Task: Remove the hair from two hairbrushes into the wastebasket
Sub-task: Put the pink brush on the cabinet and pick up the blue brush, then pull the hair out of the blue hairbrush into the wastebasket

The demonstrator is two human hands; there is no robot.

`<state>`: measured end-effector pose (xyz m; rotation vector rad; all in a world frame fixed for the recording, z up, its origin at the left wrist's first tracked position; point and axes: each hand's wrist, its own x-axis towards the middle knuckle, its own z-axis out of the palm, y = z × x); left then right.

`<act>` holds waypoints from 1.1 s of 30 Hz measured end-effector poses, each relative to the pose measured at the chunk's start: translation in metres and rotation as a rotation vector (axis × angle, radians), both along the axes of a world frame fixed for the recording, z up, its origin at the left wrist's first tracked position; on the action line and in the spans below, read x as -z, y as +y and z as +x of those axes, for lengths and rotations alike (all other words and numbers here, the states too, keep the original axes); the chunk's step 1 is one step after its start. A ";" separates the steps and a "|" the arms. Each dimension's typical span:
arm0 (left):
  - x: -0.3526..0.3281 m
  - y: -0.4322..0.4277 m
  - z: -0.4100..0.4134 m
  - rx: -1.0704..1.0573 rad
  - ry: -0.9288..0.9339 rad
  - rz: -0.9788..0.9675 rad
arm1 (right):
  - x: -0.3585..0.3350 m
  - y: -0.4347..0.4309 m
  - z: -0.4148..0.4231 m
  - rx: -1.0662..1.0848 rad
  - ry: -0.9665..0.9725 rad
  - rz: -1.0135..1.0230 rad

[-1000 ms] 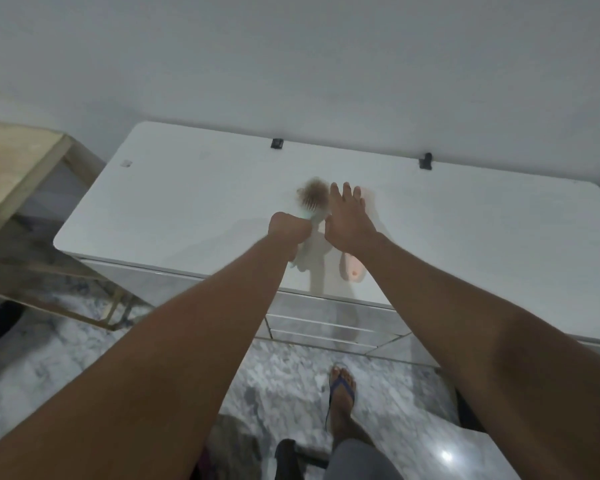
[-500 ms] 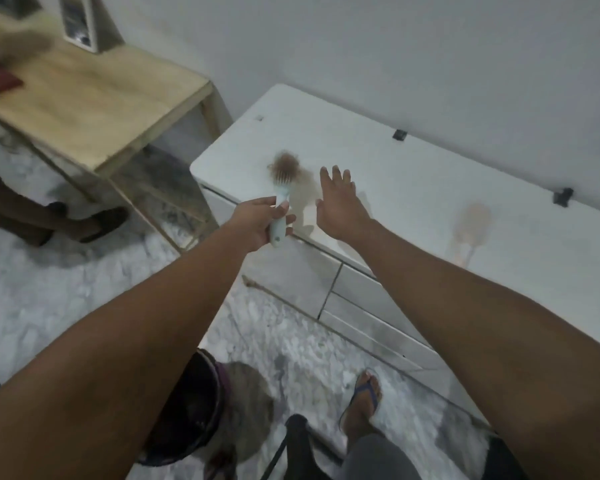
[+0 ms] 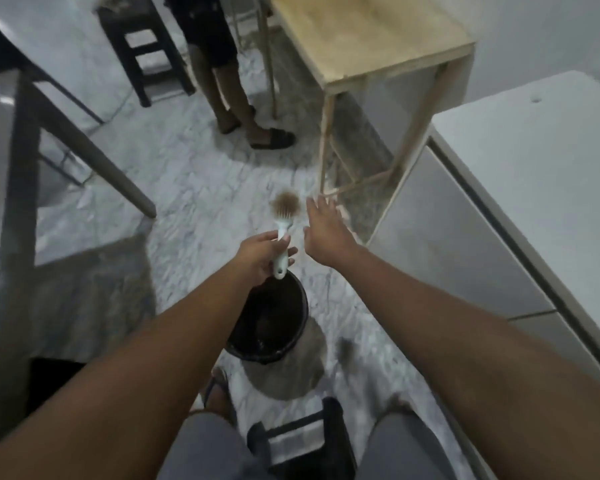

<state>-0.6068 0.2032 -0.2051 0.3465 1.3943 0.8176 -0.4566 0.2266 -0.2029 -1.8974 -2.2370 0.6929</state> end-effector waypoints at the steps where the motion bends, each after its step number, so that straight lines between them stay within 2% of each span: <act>1: 0.016 -0.009 -0.016 -0.029 0.000 -0.017 | 0.015 -0.002 -0.019 -0.051 -0.005 -0.016; 8: 0.146 -0.070 -0.088 -0.176 0.027 -0.126 | 0.152 -0.029 -0.113 -0.226 0.022 -0.148; 13: 0.236 -0.105 -0.101 -0.223 -0.023 -0.164 | 0.245 -0.052 -0.138 -0.296 -0.023 -0.192; 17: 0.283 -0.129 -0.104 -0.254 -0.022 -0.157 | 0.290 -0.074 -0.139 -0.315 -0.028 -0.234; 22: 0.281 -0.158 -0.094 -0.306 -0.040 -0.130 | 0.288 -0.099 -0.128 -0.258 0.124 -0.219; 27: 0.274 -0.163 -0.093 -0.261 0.041 -0.061 | 0.278 -0.091 -0.121 -0.249 0.143 -0.133; 33: 0.292 -0.154 -0.094 -0.176 0.071 -0.080 | 0.313 -0.076 -0.121 -0.239 0.231 -0.060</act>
